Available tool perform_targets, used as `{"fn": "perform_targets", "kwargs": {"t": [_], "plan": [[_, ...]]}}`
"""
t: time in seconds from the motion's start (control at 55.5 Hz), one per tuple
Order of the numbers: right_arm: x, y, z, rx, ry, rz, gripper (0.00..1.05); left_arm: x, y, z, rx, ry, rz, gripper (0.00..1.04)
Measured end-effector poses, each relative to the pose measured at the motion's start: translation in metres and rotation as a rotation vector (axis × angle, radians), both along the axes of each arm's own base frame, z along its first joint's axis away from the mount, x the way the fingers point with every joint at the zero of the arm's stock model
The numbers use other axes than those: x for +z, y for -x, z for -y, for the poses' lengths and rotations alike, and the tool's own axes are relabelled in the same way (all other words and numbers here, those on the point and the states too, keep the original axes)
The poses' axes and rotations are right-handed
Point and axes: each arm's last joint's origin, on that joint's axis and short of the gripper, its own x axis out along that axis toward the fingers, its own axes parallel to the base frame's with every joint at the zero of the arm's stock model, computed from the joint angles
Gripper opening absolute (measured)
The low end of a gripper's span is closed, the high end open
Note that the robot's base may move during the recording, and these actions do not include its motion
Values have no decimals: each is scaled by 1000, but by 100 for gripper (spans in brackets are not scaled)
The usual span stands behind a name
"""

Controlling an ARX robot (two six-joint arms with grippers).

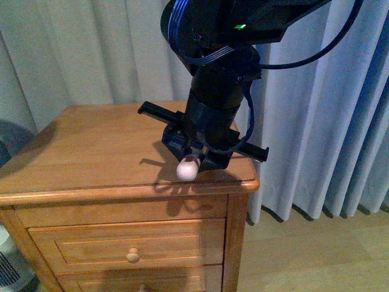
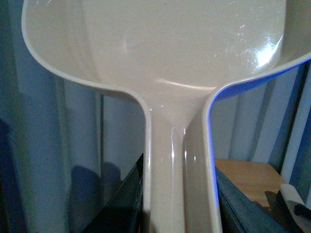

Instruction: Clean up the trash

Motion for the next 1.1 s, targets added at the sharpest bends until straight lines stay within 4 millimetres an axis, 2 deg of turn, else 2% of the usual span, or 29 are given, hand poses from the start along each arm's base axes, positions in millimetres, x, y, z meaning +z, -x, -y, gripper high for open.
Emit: {"fn": "perform_targets", "kwargs": {"t": [0.144, 0.288, 0.378, 0.432, 0.54, 0.666, 0.72, 0.882, 0.936, 1.099], "plan": [[3, 3, 4, 15, 16, 44, 20, 0, 0, 0, 0, 0, 0, 27], [23, 13, 20, 51, 48, 200, 20, 0, 0, 0, 0, 0, 0, 27], [62, 33, 47, 81, 66, 438, 20, 0, 0, 0, 0, 0, 0, 27], [89, 52, 69, 118, 66, 586, 20, 0, 0, 0, 0, 0, 0, 27], [115, 88, 104, 149, 94, 773, 20, 0, 0, 0, 0, 0, 0, 27], [121, 123, 131, 170, 135, 899, 20, 0, 0, 0, 0, 0, 0, 27], [123, 150, 152, 172, 173, 977, 20, 0, 0, 0, 0, 0, 0, 27], [125, 202, 192, 121, 223, 1113, 20, 0, 0, 0, 0, 0, 0, 27], [121, 215, 201, 97, 230, 1154, 20, 0, 0, 0, 0, 0, 0, 27], [102, 234, 215, 50, 252, 1206, 20, 0, 0, 0, 0, 0, 0, 27]]}}
